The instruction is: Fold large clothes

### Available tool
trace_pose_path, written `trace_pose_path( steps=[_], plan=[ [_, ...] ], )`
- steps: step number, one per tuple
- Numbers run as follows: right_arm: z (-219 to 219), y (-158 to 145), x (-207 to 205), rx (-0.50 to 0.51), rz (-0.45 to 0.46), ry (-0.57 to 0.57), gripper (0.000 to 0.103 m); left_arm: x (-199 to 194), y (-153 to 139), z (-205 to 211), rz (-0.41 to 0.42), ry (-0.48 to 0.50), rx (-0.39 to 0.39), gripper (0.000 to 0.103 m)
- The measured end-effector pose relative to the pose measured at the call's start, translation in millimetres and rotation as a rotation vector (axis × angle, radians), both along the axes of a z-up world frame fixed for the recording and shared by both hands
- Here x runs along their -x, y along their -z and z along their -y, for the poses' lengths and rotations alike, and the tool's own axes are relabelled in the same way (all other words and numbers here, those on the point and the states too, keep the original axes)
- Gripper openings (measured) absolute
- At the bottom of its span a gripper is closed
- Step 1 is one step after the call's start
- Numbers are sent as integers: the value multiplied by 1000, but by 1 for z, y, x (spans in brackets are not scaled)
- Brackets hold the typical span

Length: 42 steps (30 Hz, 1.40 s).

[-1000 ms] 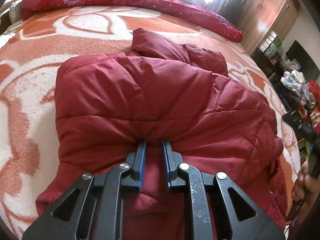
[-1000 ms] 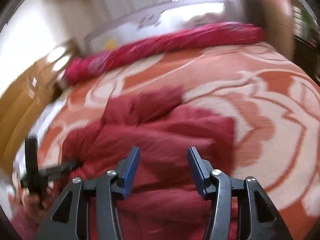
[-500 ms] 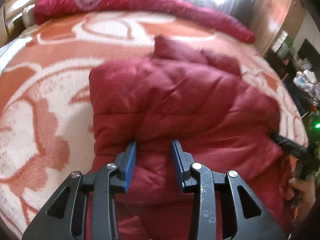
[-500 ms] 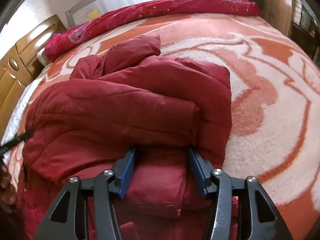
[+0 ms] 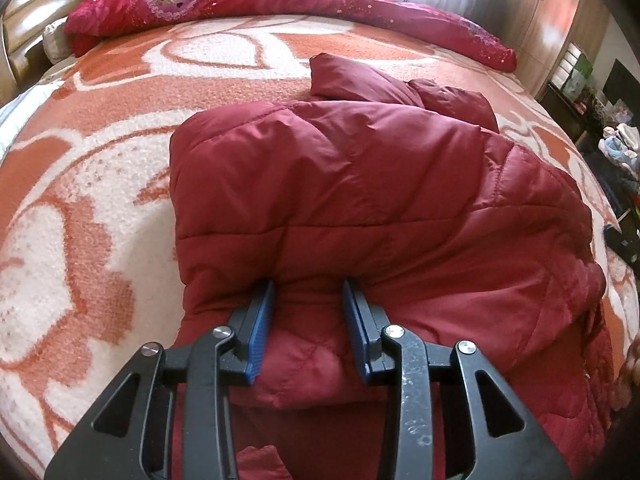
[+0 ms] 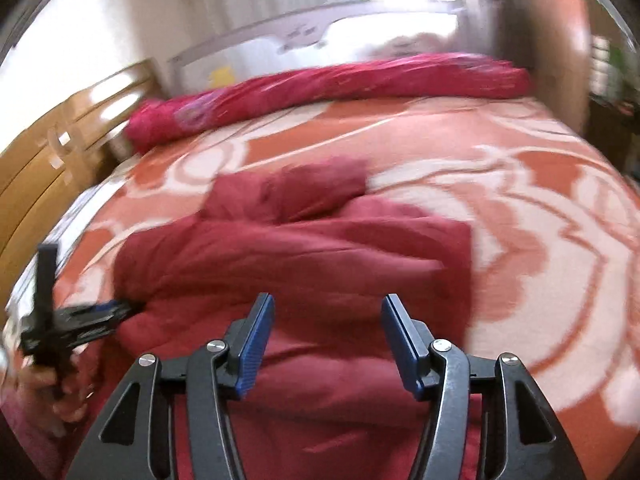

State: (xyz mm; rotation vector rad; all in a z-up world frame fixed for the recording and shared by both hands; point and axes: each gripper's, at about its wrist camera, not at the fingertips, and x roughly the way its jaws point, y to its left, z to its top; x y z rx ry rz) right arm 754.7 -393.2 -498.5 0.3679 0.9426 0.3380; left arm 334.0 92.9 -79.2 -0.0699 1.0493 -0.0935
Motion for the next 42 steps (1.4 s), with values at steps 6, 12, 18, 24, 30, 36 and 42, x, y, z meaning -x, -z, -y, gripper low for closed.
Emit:
trace_pose_path(
  steps=[6,12,18,24,30,36,42],
  plan=[
    [-24,62,-30,108,-160,-68,53,1,-1,5,-2,19,-19,34],
    [-18,67,-29,141,-180,-43,53,1,0,8,-13,44,-56,37],
    [-9,69,-27,113,-198,-20,53,-1,-3,9,-30,23,-63,38],
    [-6,64,-24,101,-208,-17,53,16,-15,-3,-15,-3,-18,39],
    [13,41,-5,67,-178,31,56,60,-39,-23,16,-28,33,39],
    [31,19,36,-2,-162,32,56,109,-45,-49,11,-76,67,42],
    [44,11,87,-66,-179,19,57,149,-37,-69,-25,-119,95,44]
  ],
)
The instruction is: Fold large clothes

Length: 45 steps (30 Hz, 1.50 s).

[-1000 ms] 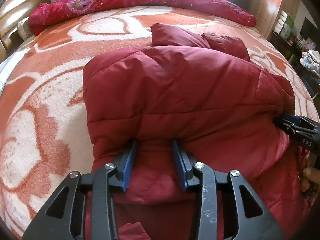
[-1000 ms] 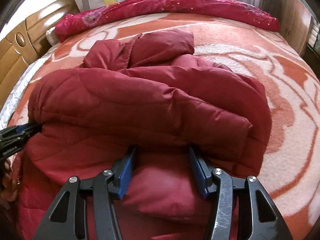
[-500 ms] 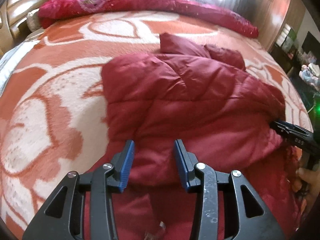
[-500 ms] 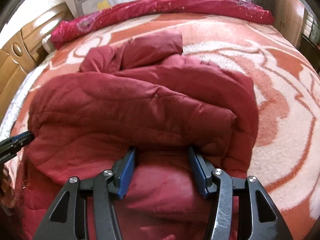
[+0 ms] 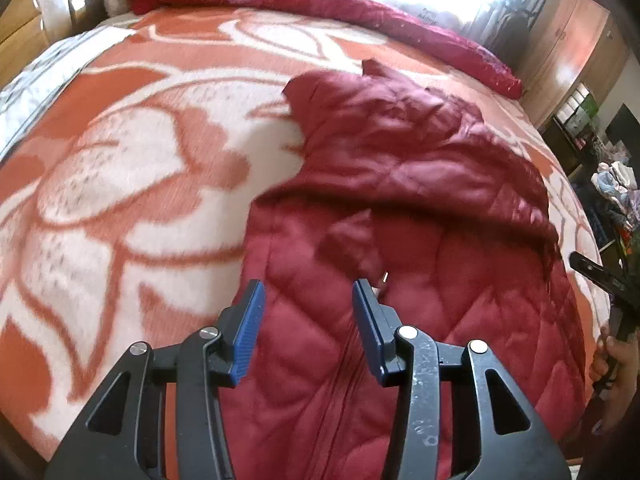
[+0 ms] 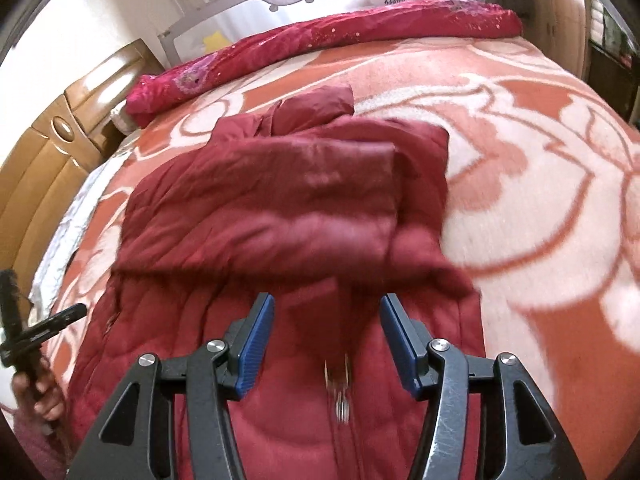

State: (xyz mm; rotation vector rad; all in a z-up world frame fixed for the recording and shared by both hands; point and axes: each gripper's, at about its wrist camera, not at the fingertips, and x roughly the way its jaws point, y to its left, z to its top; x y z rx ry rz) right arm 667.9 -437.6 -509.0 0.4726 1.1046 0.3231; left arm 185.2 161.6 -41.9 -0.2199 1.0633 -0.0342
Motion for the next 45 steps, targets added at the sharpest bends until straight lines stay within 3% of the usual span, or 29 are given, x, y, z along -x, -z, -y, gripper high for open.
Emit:
trace_pose_path(
  steps=[3,6,12,17,28,34,45],
  plan=[
    [4,-3,25,-21,-3,-22,59,17,3,-4,-14,1,-6,44],
    [9,-4,48,-27,0,-29,66,31,4,-10,-19,-7,4,52],
    [26,-1,85,-53,-28,-3,68,54,7,-24,-28,-31,22,52],
    [44,0,105,-68,-38,53,73,65,10,-30,-37,-38,21,59],
    [81,14,136,-63,-94,114,74,81,22,-37,-84,-4,49,59],
    [80,25,148,-103,-130,90,74,90,25,-37,-104,21,75,65],
    [68,44,180,-194,-201,-6,74,110,32,-37,-146,80,167,65]
  ],
)
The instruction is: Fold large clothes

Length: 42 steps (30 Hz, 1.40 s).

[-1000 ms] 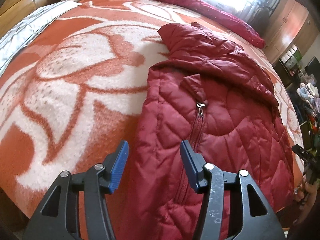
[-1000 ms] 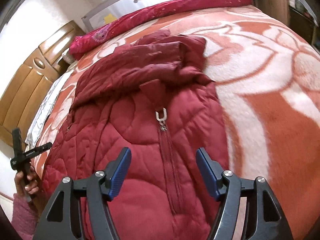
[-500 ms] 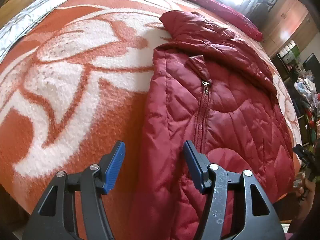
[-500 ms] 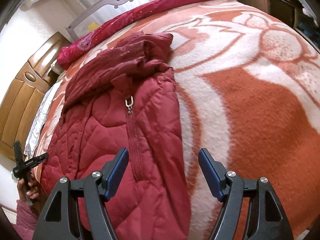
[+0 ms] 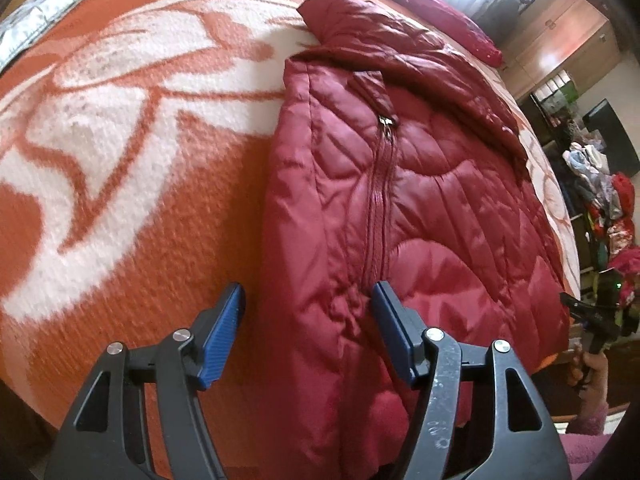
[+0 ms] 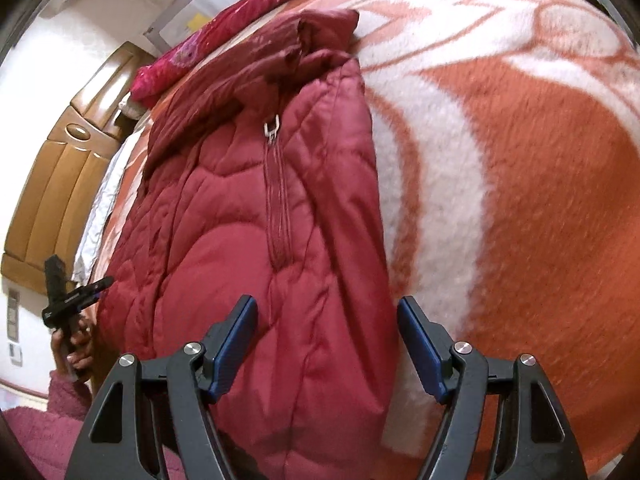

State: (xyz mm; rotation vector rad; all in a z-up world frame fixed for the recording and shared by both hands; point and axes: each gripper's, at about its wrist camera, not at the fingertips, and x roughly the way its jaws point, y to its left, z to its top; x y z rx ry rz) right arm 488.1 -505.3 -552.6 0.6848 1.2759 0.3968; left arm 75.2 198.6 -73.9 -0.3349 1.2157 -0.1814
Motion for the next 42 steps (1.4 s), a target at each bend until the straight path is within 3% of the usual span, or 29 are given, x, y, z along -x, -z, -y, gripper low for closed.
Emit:
trace_pose_path(
  steps=[7,11,23,30,32,35,37,40,42],
  plan=[
    [-7,-1,16,-37,8,-62,75,20,3,5,-19,41,39,70],
    [-11,2,24,-109,19,-101,75,31,5,6,-20,65,52,70],
    [2,24,33,-314,3,-61,73,53,14,14,-31,123,142,70],
    [-1,33,35,-358,-22,-80,73,51,13,22,-40,159,151,70],
    [-2,32,35,-357,-17,-80,71,51,13,24,-38,169,152,70],
    [-6,35,34,-356,-21,-87,51,49,14,28,-33,183,165,70],
    [-10,31,33,-358,-3,-95,34,50,10,33,-14,201,153,43],
    [-12,25,31,-371,31,-95,27,51,1,39,22,218,124,28],
    [-14,17,29,-381,55,-89,26,52,-5,39,43,216,124,25]
  ],
)
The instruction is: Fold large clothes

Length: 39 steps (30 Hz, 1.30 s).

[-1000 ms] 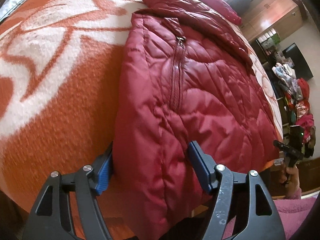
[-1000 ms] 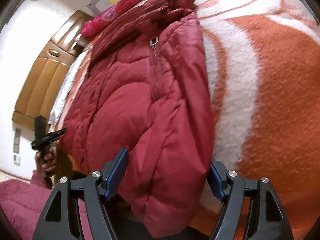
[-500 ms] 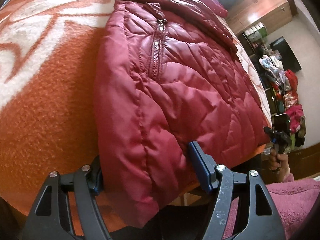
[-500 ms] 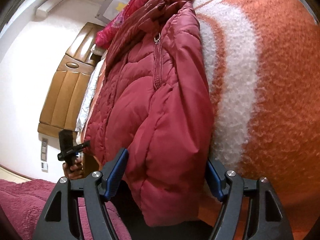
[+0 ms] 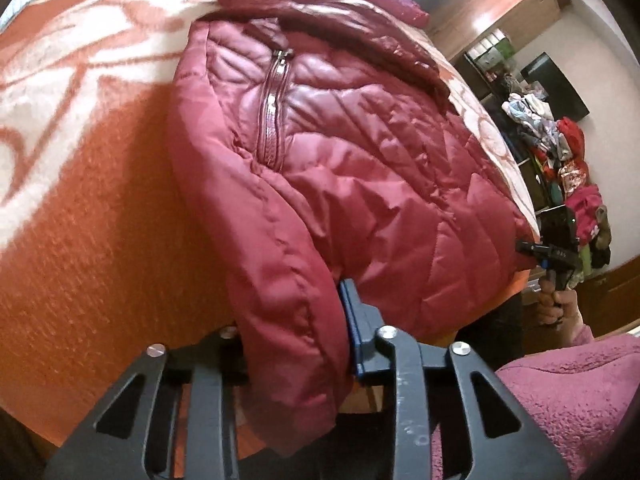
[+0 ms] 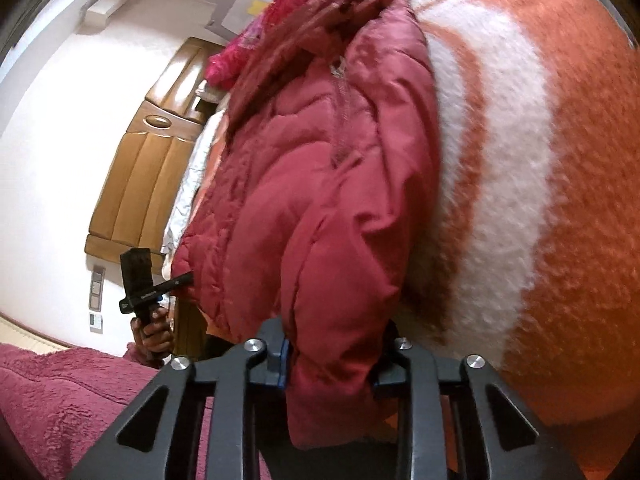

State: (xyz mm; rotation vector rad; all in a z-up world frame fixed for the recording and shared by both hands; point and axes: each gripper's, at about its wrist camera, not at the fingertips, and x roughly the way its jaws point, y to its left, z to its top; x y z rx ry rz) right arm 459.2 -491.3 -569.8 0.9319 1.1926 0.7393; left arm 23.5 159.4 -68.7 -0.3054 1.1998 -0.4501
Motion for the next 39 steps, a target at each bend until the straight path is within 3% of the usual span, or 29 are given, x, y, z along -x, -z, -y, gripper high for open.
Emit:
trace_pose_path(
  steps=[6,11,18,24,29,39],
  plan=[
    [2,-12,-6,-2,44,26,25,1,-20,5,60,-16,11,20],
    [6,-40,-15,-46,137,91,24,-5,-45,6,120,-47,59,18],
    [14,-72,-38,-67,244,156,24,-25,-88,11,256,-68,82,18],
    [22,-90,-63,-88,306,211,23,-50,-108,8,333,-105,113,18],
    [28,-102,-93,-76,339,269,23,-75,-119,1,374,-162,146,18],
    [31,-125,-150,5,399,295,23,-128,-141,6,419,-162,113,18]
  ],
)
